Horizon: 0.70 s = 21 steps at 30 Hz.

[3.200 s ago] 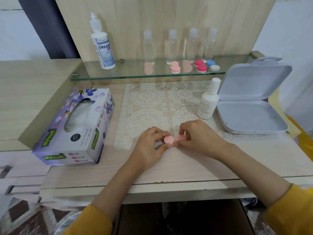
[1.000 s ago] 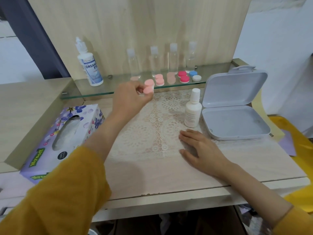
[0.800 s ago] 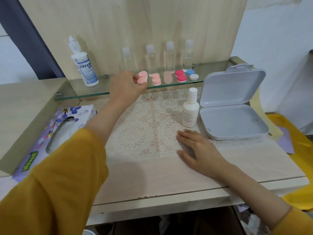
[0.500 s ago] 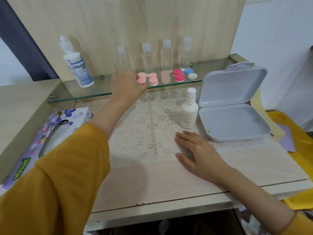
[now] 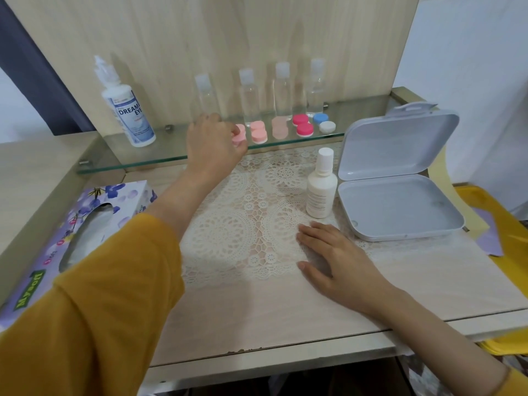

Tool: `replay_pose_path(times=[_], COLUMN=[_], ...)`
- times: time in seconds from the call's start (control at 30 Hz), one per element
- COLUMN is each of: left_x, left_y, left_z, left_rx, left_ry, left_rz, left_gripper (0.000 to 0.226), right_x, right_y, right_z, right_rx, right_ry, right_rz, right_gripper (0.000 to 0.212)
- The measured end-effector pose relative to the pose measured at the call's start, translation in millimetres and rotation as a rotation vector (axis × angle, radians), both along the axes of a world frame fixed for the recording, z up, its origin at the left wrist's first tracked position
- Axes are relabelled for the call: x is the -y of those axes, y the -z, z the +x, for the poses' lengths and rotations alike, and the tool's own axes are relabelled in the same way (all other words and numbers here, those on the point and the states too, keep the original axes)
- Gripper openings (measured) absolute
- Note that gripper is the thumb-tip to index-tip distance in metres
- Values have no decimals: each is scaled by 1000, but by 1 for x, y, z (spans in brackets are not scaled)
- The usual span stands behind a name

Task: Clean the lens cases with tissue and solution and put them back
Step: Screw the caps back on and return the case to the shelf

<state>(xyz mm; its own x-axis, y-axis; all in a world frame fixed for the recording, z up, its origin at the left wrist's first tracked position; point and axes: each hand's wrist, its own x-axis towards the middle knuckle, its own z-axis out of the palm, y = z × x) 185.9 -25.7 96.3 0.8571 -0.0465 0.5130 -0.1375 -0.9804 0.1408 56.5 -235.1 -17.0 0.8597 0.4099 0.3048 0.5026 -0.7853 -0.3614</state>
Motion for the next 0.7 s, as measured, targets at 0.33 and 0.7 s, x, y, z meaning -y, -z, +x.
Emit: replay_pose_path(times=[0.33,0.7], left_x=[1,25], left_y=[-6,-13], left_z=[-1,8], left_rx=[19,-84], left_ry=[39,201], left_rz=[48,282], left_gripper=[31,39], right_x=[-1,0], right_y=[-1,0], right_z=[-1,0], right_rx=[2,-23], right_ry=[5,3], right_rz=[-3,4], right_gripper=[55,53])
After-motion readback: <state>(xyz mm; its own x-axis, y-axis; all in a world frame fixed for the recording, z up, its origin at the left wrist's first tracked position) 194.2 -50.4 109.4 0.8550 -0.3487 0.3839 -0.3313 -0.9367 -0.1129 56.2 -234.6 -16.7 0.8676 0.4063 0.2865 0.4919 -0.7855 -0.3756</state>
